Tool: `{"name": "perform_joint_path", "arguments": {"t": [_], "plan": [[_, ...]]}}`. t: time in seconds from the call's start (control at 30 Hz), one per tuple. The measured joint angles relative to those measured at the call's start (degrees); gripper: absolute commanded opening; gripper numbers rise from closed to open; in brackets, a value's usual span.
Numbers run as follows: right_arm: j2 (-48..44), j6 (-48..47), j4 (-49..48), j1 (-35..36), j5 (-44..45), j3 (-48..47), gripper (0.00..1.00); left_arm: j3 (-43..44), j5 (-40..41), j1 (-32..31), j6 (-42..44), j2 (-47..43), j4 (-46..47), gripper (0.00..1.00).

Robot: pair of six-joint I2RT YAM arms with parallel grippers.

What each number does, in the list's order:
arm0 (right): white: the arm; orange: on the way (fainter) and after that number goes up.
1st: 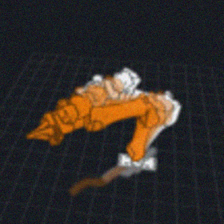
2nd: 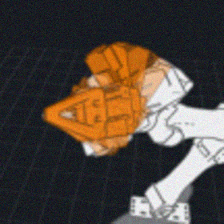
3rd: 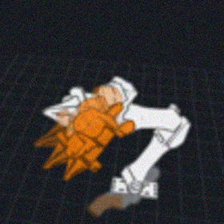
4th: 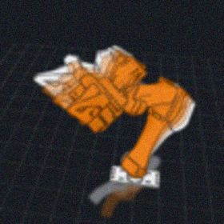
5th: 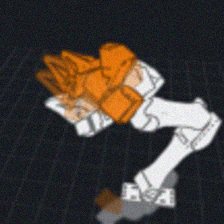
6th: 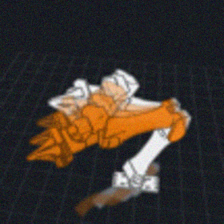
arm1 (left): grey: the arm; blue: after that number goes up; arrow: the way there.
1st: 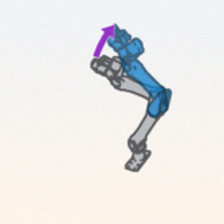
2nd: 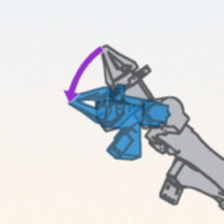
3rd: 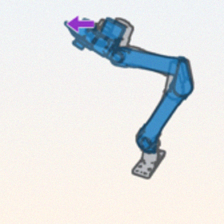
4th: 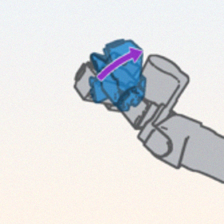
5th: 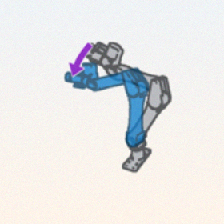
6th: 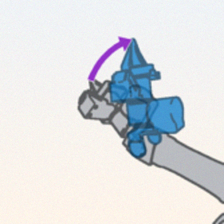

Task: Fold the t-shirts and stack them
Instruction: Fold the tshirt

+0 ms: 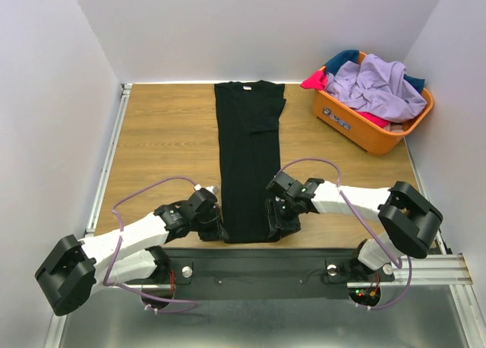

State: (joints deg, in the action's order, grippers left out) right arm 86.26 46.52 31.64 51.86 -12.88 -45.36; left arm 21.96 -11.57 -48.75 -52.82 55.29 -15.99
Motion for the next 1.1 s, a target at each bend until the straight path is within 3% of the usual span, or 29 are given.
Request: {"name": "perform_joint_path", "arguments": {"t": [0.1,0.13,0.17,0.2,0.33,0.83,0.97,1.0,1.1], "plan": [[0.39,0.68,-0.22,0.37,1.07,0.0,0.47,0.0,0.02,-0.02,0.0,-0.02,-0.04,0.01],[0.42,1.07,-0.33,0.39,1.57,0.11,0.38,0.0,0.02,-0.02,0.0,-0.09,-0.04,0.01],[0.42,1.11,-0.37,0.39,1.75,0.17,0.38,0.0,0.02,-0.02,0.0,-0.2,-0.04,0.01],[0.44,1.4,-0.42,0.42,2.21,0.26,0.26,0.0,0.04,-0.02,-0.04,-0.33,-0.04,0.01],[0.52,1.88,-0.9,0.5,3.3,0.85,0.02,0.0,0.46,-0.04,-0.26,-0.79,-0.22,0.01],[-3.19,4.81,-2.27,0.74,5.33,4.59,0.01,0.02,5.35,-0.37,-7.19,-9.42,-8.31,0.01],[-3.3,4.76,-2.16,0.74,5.44,4.61,0.01,0.02,5.18,-0.37,-9.07,-12.13,-9.27,0.21],[-3.3,4.76,-2.14,0.74,5.44,4.61,0.02,0.02,5.05,-0.37,-9.6,-12.37,-9.6,0.33],[-3.34,4.68,-1.86,0.74,5.6,4.61,0.03,0.02,4.87,-0.37,-10.08,-12.48,-11.21,0.47]]}}
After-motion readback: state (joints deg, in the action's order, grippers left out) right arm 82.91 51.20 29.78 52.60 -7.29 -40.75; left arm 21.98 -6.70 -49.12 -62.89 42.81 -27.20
